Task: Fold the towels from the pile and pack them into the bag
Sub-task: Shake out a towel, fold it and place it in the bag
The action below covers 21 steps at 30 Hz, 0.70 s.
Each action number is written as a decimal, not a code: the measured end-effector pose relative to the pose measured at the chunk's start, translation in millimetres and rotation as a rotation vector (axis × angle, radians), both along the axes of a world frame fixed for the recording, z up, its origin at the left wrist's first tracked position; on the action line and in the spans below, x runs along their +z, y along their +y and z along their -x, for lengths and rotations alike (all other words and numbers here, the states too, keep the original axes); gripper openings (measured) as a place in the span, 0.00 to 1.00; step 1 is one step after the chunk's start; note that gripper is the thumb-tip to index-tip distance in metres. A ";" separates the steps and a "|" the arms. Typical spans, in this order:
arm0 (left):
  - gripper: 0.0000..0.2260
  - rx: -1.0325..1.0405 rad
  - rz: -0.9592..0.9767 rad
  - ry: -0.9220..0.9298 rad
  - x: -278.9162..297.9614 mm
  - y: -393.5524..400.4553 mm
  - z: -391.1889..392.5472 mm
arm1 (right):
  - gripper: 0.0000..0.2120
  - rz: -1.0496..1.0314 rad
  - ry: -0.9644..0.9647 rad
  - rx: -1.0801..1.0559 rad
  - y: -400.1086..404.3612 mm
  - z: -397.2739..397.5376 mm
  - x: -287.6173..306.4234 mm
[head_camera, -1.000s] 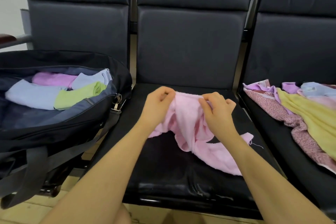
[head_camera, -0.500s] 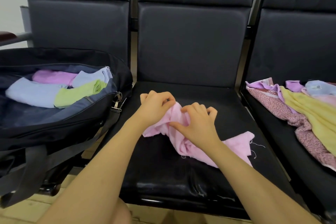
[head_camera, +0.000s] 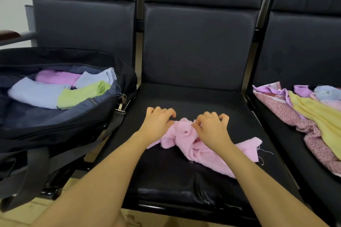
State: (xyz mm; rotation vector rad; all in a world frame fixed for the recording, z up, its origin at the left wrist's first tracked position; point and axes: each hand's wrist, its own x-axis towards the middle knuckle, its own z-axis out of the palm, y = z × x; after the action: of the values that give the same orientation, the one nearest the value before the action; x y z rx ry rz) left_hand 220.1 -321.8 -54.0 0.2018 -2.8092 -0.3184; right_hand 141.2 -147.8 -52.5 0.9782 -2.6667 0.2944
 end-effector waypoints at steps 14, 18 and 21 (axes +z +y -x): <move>0.10 -0.287 0.672 0.027 -18.8 8.0 -23.0 | 0.10 0.104 -0.121 0.023 -5.0 7.0 -0.9; 0.11 -0.241 0.707 0.049 -22.8 5.3 -23.9 | 0.10 0.085 -0.128 0.049 -1.6 3.9 -0.3; 0.08 -0.176 0.592 0.241 -18.9 3.1 -24.4 | 0.10 0.124 -0.140 0.072 2.1 1.1 3.6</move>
State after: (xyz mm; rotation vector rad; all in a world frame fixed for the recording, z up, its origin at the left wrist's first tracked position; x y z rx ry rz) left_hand 244.6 -318.7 -72.9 -0.2041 -2.5485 0.4251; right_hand 140.1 -145.7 -48.9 1.0522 -2.7015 0.5563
